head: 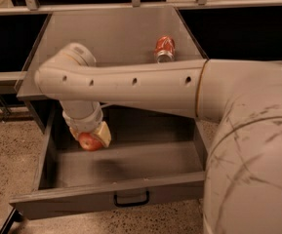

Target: Place apple into top drawer

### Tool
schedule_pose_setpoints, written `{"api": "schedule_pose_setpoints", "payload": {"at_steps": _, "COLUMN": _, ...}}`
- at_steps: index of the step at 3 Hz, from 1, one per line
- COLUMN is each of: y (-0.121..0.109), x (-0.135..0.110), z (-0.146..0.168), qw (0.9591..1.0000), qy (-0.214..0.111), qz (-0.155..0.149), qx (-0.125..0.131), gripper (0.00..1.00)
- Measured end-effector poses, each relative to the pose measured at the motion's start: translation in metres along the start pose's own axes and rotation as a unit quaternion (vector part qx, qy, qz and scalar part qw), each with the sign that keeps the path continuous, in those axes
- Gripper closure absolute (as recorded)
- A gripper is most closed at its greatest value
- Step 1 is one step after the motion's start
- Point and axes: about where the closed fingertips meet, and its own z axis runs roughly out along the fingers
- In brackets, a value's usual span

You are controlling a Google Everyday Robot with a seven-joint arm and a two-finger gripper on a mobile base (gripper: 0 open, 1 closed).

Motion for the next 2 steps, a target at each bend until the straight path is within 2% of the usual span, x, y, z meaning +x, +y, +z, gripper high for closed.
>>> {"api": "schedule_pose_setpoints", "payload": {"at_steps": 1, "y": 0.017, "x": -0.01, "z": 0.048, "qw": 0.9989, "qy": 0.027, "qz": -0.033, "qx": -0.022, "gripper": 1.0}}
{"api": "schedule_pose_setpoints", "payload": {"at_steps": 2, "y": 0.028, "x": -0.015, "z": 0.075, "qw": 0.9979, "qy": 0.037, "qz": -0.031, "qx": -0.042, "gripper": 0.82}}
